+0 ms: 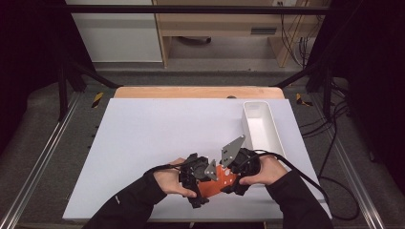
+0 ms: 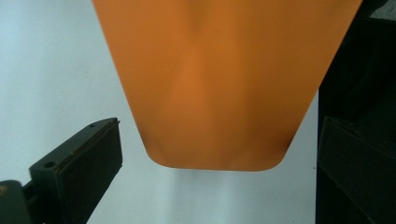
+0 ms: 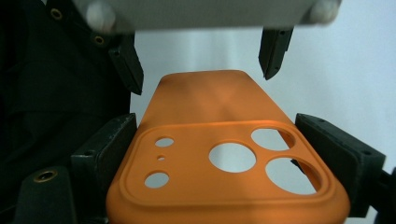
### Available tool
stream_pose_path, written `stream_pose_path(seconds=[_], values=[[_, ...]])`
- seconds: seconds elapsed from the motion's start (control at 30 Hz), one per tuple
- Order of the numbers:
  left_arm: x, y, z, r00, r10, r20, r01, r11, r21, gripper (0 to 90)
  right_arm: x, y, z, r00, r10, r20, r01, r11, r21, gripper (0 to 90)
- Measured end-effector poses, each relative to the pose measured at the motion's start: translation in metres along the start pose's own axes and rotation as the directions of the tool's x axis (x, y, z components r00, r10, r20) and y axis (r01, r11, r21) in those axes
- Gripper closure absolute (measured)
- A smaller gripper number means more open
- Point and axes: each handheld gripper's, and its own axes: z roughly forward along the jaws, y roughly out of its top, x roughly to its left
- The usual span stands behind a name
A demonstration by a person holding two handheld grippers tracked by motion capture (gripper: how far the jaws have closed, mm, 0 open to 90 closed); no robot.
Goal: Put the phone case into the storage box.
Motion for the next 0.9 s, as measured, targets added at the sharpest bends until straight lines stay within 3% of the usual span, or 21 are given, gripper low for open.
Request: stream_pose_path(seconds=[0.27, 0.9], values=[[-0.001, 0.006, 0.01, 0.9994, 0.027, -0.023, -0.026, 0.9984, 0.05, 0.7, 0.0, 0.002, 0.003, 1.0, 0.002, 0.005, -0.002, 1.0, 0.005, 16.2], [-0.002, 0.014, 0.015, 0.9991, 0.028, -0.032, -0.025, 0.997, 0.073, 12.7, 0.001, 0.005, 0.007, 1.0, 0.003, 0.004, -0.004, 1.0, 0.019, 16.2]])
